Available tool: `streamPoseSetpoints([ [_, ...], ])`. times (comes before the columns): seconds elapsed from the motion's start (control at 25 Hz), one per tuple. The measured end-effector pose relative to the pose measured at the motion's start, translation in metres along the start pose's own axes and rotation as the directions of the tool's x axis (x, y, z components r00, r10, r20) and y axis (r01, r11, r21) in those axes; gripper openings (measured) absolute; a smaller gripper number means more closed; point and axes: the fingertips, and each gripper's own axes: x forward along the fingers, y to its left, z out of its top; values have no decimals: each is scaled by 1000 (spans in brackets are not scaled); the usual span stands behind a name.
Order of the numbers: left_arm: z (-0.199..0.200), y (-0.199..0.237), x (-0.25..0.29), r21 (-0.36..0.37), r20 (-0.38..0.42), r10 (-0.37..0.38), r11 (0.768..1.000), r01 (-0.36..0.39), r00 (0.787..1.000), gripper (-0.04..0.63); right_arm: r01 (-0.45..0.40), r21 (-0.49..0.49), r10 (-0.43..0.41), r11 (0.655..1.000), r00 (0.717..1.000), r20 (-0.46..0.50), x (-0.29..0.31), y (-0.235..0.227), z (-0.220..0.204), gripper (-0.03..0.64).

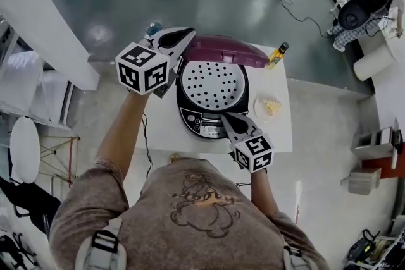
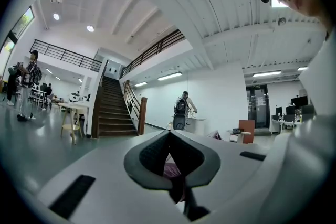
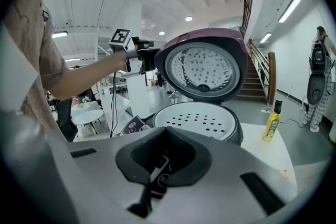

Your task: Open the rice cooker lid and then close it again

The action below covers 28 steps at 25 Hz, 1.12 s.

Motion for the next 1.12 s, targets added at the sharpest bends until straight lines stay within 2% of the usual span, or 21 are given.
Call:
streamPoseSetpoints([
  [0.48, 23, 16, 11, 9, 85, 11, 1000, -12, 996, 18, 1, -1, -1, 1000, 1000, -1, 0, 0, 0, 3],
  [1.12, 45, 37, 28, 53, 112, 64, 996, -70, 992, 18, 9, -6, -9, 1000, 1000, 8, 0, 0, 0, 3],
])
